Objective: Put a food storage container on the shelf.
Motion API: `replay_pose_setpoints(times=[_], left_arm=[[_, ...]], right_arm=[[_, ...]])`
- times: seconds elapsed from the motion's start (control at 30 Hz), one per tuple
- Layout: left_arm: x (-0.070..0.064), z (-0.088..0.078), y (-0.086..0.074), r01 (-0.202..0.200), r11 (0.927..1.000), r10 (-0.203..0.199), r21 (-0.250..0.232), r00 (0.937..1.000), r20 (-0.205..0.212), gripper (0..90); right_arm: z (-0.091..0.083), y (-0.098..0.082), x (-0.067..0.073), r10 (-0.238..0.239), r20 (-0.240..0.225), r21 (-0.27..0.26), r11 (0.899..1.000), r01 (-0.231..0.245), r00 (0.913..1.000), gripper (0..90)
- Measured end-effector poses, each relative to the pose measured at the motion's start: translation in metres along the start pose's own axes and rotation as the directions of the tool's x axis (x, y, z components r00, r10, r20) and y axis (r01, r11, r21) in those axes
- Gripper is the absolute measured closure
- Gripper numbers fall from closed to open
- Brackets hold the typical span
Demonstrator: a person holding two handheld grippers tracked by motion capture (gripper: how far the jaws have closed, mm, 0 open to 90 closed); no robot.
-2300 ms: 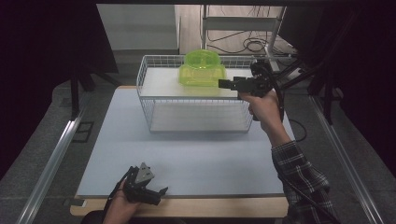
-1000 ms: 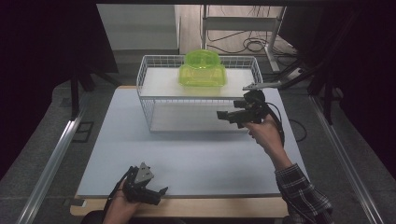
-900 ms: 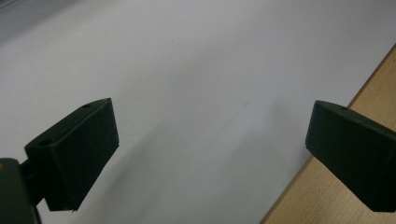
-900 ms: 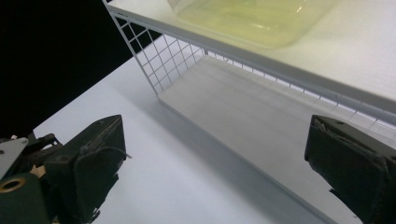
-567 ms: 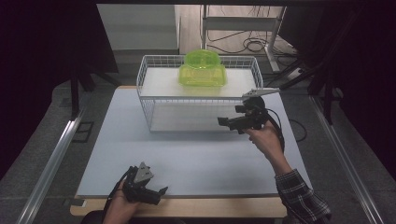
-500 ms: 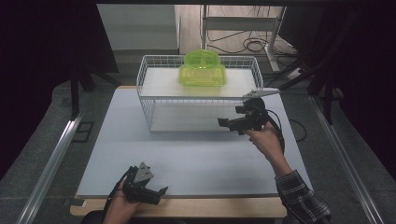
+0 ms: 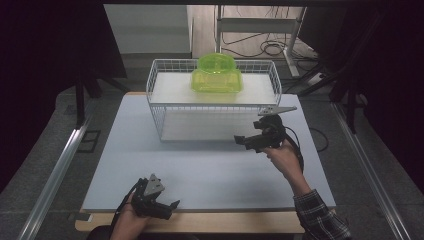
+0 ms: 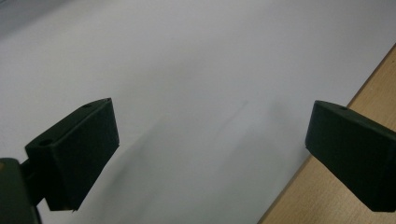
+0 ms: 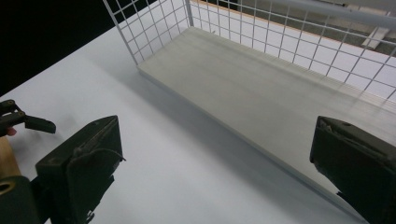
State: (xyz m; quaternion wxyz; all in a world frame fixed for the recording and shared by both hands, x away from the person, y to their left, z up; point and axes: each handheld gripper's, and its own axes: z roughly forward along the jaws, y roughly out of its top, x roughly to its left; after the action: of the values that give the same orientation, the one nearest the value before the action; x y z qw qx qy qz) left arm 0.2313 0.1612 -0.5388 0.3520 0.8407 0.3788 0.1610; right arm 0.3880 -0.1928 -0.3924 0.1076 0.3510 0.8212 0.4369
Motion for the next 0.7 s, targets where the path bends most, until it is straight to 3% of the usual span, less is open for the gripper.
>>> replay_pose_setpoints(times=[0.7], left_arm=[[0.0,-0.001,0.0,-0.002,1.0,0.002,-0.007,1.0,-0.007,2.5]], right_arm=[[0.005,-0.034,0.006,-0.002,0.026,0.005,1.0,0.002,0.9997,2.5]])
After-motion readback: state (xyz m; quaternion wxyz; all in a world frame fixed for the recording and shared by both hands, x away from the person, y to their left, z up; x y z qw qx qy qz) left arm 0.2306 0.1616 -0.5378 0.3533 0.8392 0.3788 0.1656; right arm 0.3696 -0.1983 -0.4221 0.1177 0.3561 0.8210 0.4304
